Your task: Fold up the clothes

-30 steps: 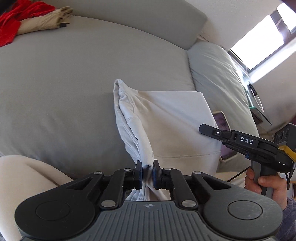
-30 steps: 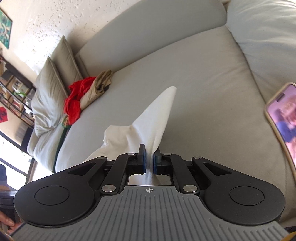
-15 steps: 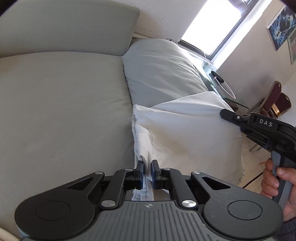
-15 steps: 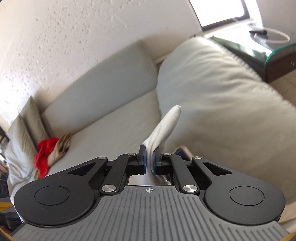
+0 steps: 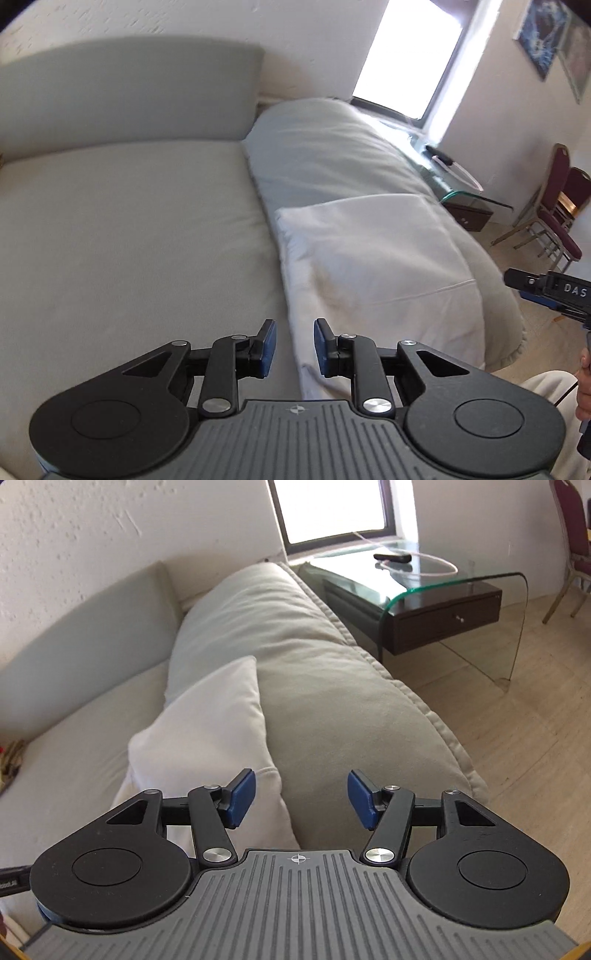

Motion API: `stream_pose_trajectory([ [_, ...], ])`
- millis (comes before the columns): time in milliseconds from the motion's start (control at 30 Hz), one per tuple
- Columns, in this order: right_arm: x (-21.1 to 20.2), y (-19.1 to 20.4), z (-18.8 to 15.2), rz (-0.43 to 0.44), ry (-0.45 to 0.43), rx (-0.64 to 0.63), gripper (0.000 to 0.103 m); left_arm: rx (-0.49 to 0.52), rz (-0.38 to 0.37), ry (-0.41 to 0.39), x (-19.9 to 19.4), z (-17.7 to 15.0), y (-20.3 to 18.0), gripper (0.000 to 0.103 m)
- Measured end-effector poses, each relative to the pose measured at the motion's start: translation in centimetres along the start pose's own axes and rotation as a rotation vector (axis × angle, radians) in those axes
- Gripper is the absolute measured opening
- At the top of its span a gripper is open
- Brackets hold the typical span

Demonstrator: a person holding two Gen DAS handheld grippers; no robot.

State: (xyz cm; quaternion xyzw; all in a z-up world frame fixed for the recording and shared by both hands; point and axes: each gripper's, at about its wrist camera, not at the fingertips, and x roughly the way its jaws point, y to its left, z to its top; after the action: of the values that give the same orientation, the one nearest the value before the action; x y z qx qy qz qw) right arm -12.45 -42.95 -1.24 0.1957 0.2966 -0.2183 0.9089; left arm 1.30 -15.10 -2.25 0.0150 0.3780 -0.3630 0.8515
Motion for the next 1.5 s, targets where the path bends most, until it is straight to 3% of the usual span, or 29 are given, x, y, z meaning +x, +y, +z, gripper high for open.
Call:
stream_pose_trajectory([
  [100, -0.2, 2.8, -0.9, 0.046, -0.052, -0.154, 0.043, 0.112, 0.017, 0.003, 3.1, 0.1, -3.5, 0.022],
  [167, 2.0, 4.7, -1.6, 0.045, -0.007, -0.257, 0.025, 0.121, 0.072, 0.063, 5.3, -0.7, -3.6, 0.017],
  [267, 5.0, 4.8, -2.5, -0.014, 0.079, -0.286, 0.021, 0.089, 0.13, 0.142, 6.7, -1.8, -3.0, 0.017],
  [333, 5.3, 4.1, -2.7, -0.039, 0.108, -0.263, 0.014, 0.081, 0.165, 0.165, 5.8, -2.0, -3.0, 0.024],
  [400, 4.1, 4.0, -2.3, -0.036, 0.149, -0.243, 0.024, 0.046, 0.182, 0.197, 4.5, -2.4, -2.6, 0.024],
  [467, 2.2, 4.2, -2.0, -0.04, 0.194, -0.221, 0.047, -0.008, 0.175, 0.227, 2.8, -2.8, -2.3, 0.026],
  [500, 1.2, 4.4, -1.9, -0.039, 0.206, -0.202, 0.052, -0.017, 0.168, 0.232, 1.7, -2.9, -2.3, 0.028],
  [667, -3.8, 6.0, -2.2, 0.044, 0.242, -0.127, 0.077, 0.017, 0.188, 0.214, -1.7, -2.4, -4.5, 0.051],
  [733, -5.4, 6.7, -2.4, 0.057, 0.261, -0.098, 0.079, 0.012, 0.189, 0.192, -3.4, -2.2, -5.0, 0.068],
  [867, -8.4, 7.8, -2.5, 0.044, 0.31, -0.094, 0.079, -0.025, 0.169, 0.166, -6.7, -1.7, -5.7, 0.078],
  [933, -10.3, 8.5, -2.2, 0.033, 0.309, -0.13, 0.079, -0.041, 0.152, 0.153, -8.1, -1.5, -6.1, 0.091],
  [1067, -14.2, 9.4, -1.8, 0.048, 0.284, -0.195, 0.082, -0.02, 0.14, 0.135, -10.6, -1.5, -7.6, 0.095],
  [1200, -17.0, 10.0, -1.4, 0.006, 0.228, -0.252, 0.084, -0.007, 0.129, 0.11, -12.2, -1.5, -8.7, 0.097],
  [1500, -19.9, 9.4, -1.5, 0.002, 0.187, -0.256, 0.085, 0.03, 0.146, 0.103, -12.8, -2.1, -10.4, 0.098],
])
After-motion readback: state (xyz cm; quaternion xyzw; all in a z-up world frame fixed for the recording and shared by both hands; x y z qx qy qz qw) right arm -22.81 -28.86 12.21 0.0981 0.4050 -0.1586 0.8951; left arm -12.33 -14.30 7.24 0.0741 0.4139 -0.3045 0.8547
